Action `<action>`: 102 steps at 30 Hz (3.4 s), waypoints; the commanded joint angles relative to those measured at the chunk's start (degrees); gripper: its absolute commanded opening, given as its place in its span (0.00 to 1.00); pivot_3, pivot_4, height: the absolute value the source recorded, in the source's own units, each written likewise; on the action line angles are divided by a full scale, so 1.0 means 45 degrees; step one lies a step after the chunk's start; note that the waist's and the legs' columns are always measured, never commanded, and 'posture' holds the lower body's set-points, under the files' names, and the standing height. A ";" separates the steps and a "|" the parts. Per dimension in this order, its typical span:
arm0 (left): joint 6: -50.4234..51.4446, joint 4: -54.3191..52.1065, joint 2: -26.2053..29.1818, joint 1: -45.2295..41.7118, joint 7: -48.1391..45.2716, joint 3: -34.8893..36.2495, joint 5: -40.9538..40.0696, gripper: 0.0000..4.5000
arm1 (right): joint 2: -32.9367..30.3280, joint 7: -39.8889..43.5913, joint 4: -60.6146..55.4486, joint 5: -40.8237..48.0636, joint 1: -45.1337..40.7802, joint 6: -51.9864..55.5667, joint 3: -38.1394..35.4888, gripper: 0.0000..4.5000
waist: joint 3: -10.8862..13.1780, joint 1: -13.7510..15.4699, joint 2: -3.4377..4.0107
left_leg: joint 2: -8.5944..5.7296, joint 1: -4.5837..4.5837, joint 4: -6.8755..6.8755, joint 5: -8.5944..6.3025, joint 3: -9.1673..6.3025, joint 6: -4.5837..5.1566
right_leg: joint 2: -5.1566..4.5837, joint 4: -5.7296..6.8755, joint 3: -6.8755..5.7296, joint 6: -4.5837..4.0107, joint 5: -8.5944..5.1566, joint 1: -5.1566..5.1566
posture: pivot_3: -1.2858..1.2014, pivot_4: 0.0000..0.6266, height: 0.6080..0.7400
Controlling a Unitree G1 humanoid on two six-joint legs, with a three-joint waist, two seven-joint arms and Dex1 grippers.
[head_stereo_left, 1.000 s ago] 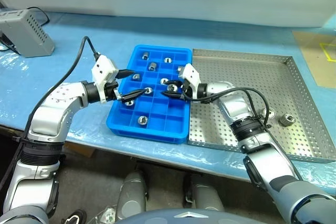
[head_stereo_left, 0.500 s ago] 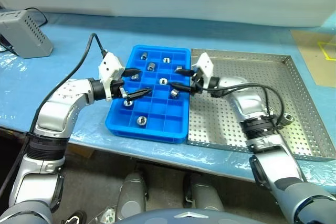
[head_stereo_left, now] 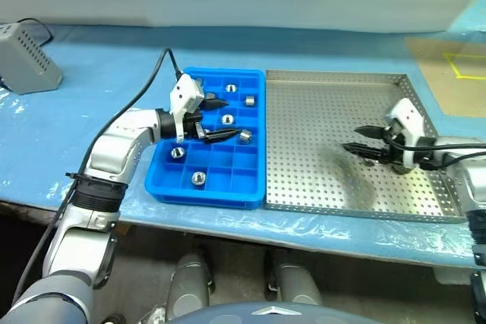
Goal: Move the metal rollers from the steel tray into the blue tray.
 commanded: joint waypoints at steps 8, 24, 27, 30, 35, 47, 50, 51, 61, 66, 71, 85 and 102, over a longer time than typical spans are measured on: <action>-0.0639 0.0426 -0.0092 -0.0714 -0.0692 -0.0064 0.0207 0.97 | 0.0621 -0.1234 0.0448 -0.0133 0.0782 -0.0967 -0.0618 0.72 | -0.0003 -0.0100 0.0004 | -0.0005 -0.0009 0.0012 -0.0012 0.0005 0.0022 | -0.0001 -0.0004 0.0000 0.0002 0.0001 0.0000 | 0.37 0.24 1.00; -0.0485 0.0144 0.0176 -0.0508 -0.0843 -0.0016 0.0279 0.97 | 0.0903 -0.1329 0.1632 -0.1081 0.0849 -0.2314 0.0092 0.72 | -0.0003 -0.0057 0.0004 | -0.0008 -0.0014 0.0030 -0.0025 0.0017 0.0042 | -0.0007 -0.0006 0.0001 0.0001 0.0002 0.0007 | 0.38 0.24 1.00; -0.0486 0.0163 0.0180 -0.0492 -0.0823 -0.0017 0.0291 0.97 | 0.0978 -0.1361 0.1718 -0.1215 0.0792 -0.2428 0.0192 0.72 | -0.0003 -0.0056 0.0004 | -0.0008 -0.0014 0.0030 -0.0025 0.0017 0.0042 | -0.0007 -0.0005 0.0001 0.0000 0.0002 0.0007 | 0.38 0.24 1.00; -0.0467 0.0161 0.0167 -0.0494 -0.0792 -0.0019 0.0297 0.97 | 0.1058 -0.1447 0.1958 -0.1322 0.0692 -0.2713 0.0237 0.72 | -0.0003 -0.0055 0.0004 | -0.0008 -0.0014 0.0030 -0.0025 0.0017 0.0042 | -0.0007 -0.0006 0.0001 0.0000 0.0002 0.0007 | 0.38 0.24 1.00; -0.0447 0.0080 0.0150 -0.0426 -0.0763 -0.0040 0.0298 0.97 | 0.1110 -0.1511 0.1984 -0.1461 0.0549 -0.2938 0.0366 0.38 | -0.0004 -0.0062 0.0002 | -0.0005 -0.0012 0.0030 -0.0025 0.0018 0.0042 | -0.0006 -0.0005 0.0001 0.0000 0.0002 0.0007 | 0.38 0.24 1.00; -0.0398 0.0030 0.0535 -0.0316 -0.0836 0.0180 0.0307 0.97 | 0.1557 -0.1230 0.0015 -0.0769 -0.0100 -0.1937 0.0820 0.37 | -0.0003 -0.0099 0.0002 | -0.0002 -0.0007 0.0034 -0.0025 0.0018 0.0041 | -0.0004 -0.0001 0.0002 -0.0001 0.0002 0.0010 | 0.39 0.24 1.00; -0.0697 0.0347 0.1200 -0.0360 -0.1094 0.0366 0.0467 0.97 | 0.2041 -0.1138 -0.1371 -0.0331 -0.0763 -0.1093 0.1286 0.37 | -0.0003 -0.0122 0.0005 | 0.0012 -0.0010 0.0025 -0.0022 0.0018 0.0037 | 0.0004 0.0011 0.0001 -0.0001 0.0002 -0.0011 | 0.40 0.24 1.00; -0.0786 0.0399 0.1459 -0.0346 -0.1203 0.0430 0.0493 0.97 | 0.2238 -0.1013 -0.1885 -0.0149 -0.1022 -0.0771 0.1566 0.37 | -0.0002 -0.0136 0.0005 | 0.0014 -0.0011 0.0025 -0.0021 0.0019 0.0037 | 0.0005 0.0016 0.0001 -0.0001 0.0003 -0.0017 | 0.40 0.24 1.00; -0.0531 -0.1682 0.3671 0.1552 -0.2340 0.0816 0.0129 0.97 | 0.4414 0.0294 -0.4020 0.1025 -0.3383 0.0996 0.4452 0.37 | -0.0002 0.0315 0.0004 | 0.0017 -0.0023 0.0001 -0.0016 0.0025 0.0022 | -0.0003 0.0018 0.0002 -0.0005 0.0001 -0.0028 | 0.46 0.24 1.00; 0.0401 -0.3869 0.4155 0.3125 -0.2160 0.1062 -0.0505 0.97 | 0.4730 0.1309 -0.3952 0.1228 -0.3969 0.1127 0.5398 0.37 | -0.0001 0.0654 0.0002 | 0.0013 -0.0014 -0.0017 -0.0006 0.0027 0.0001 | -0.0015 0.0024 0.0002 -0.0005 0.0001 -0.0029 | 0.50 0.24 1.00; 0.1217 -0.5455 0.4273 0.4361 -0.1744 0.1228 -0.1034 0.97 | 0.4345 0.2373 -0.4035 0.1570 -0.3695 0.1591 0.5901 0.37 | -0.0001 0.0951 -0.0003 | 0.0012 0.0002 -0.0040 0.0010 0.0027 -0.0027 | -0.0017 0.0025 0.0003 -0.0005 0.0001 -0.0023 | 0.51 0.24 1.00; 0.1771 -0.5802 0.3877 0.4105 -0.0818 0.0891 -0.1276 0.97 | 0.4221 0.2450 -0.2366 0.0425 -0.3005 0.0381 0.6291 0.72 | -0.0006 0.1035 -0.0010 | 0.0016 0.0029 -0.0061 0.0031 0.0023 -0.0059 | -0.0009 0.0046 0.0009 -0.0004 0.0001 -0.0030 | 0.50 0.24 1.00; 0.0607 -0.1737 0.1189 0.0188 -0.1612 -0.0238 -0.0909 0.97 | 0.1201 0.0274 -0.1601 0.0737 -0.2399 0.1049 0.1244 0.79 | -0.0017 0.0679 -0.0021 | -0.0010 0.0020 -0.0009 0.0010 0.0034 -0.0019 | -0.0010 0.0049 0.0048 -0.0006 0.0004 -0.0012 | 0.39 0.24 1.00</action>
